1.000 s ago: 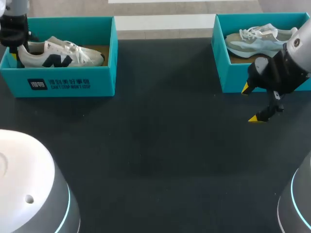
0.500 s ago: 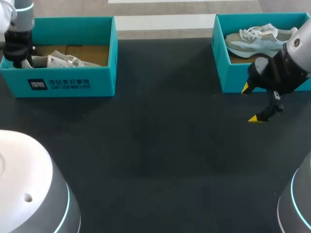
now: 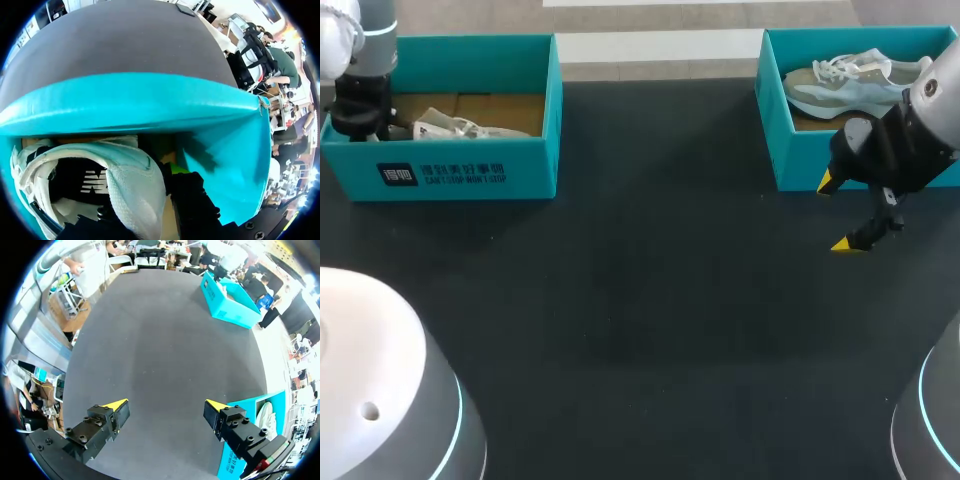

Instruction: Take the shoe out of the shoebox, open the shoe tongue, remove and reinsert the insole, then place the shoe into the shoebox

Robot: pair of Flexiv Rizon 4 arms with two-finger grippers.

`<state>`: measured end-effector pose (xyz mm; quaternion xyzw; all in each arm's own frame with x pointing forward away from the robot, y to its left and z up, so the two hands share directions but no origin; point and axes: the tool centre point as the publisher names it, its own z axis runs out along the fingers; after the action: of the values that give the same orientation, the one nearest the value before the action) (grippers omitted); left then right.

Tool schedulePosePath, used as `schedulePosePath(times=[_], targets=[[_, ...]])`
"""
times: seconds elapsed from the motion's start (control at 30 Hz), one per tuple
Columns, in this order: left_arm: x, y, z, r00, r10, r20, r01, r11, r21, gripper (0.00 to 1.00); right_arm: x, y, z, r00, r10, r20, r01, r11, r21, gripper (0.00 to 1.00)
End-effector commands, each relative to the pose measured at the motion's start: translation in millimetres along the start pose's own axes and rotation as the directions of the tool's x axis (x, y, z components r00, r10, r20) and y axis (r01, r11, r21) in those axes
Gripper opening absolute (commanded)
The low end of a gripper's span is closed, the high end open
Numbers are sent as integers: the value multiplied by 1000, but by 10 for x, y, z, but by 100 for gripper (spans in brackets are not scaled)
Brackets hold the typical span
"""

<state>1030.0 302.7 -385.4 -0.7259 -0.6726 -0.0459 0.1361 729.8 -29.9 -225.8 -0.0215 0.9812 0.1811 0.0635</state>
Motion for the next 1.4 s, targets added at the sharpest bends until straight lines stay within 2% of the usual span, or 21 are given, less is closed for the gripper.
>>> schedulePosePath(times=[0.03,0.07,0.13,0.17,0.2,0.47,0.8,0.83,1.07,1.3,1.4], targets=[[-30,43,110,1000,23,-16,-23,1000,16,4,3,0,8,1000,0,1,0,1000,1,100],[-29,43,116,1000,25,-17,-25,1000,16,29,3,0,8,1000,0,1,0,1000,1,100],[-25,43,119,999,34,-21,-34,999,12,51,3,0,8,1000,0,1,0,1000,1,100],[-23,40,119,999,39,-20,-39,999,13,79,3,0,8,1000,0,1,0,1000,1,100],[-18,34,116,999,39,-21,-39,999,13,98,3,0,8,1000,0,1,0,1000,1,100],[-7,-25,-38,996,85,-1,-85,996,-15,100,3,0,8,1000,0,1,0,1000,1,100],[-44,-44,-351,993,110,36,-108,992,-61,100,3,0,8,1000,0,1,0,1000,1,100],[-42,-47,-384,993,109,42,-106,992,-67,97,3,0,8,1000,0,1,0,1000,1,100],[-39,-41,-567,990,114,77,-107,991,-86,100,3,0,8,1000,0,1,0,1000,1,100],[-11,-25,-927,985,107,137,-91,988,-124,100,3,0,8,1000,0,1,0,1000,1,100],[50,-21,-1159,979,93,180,-69,988,-137,100,3,0,8,1000,0,1,0,1000,1,100]])
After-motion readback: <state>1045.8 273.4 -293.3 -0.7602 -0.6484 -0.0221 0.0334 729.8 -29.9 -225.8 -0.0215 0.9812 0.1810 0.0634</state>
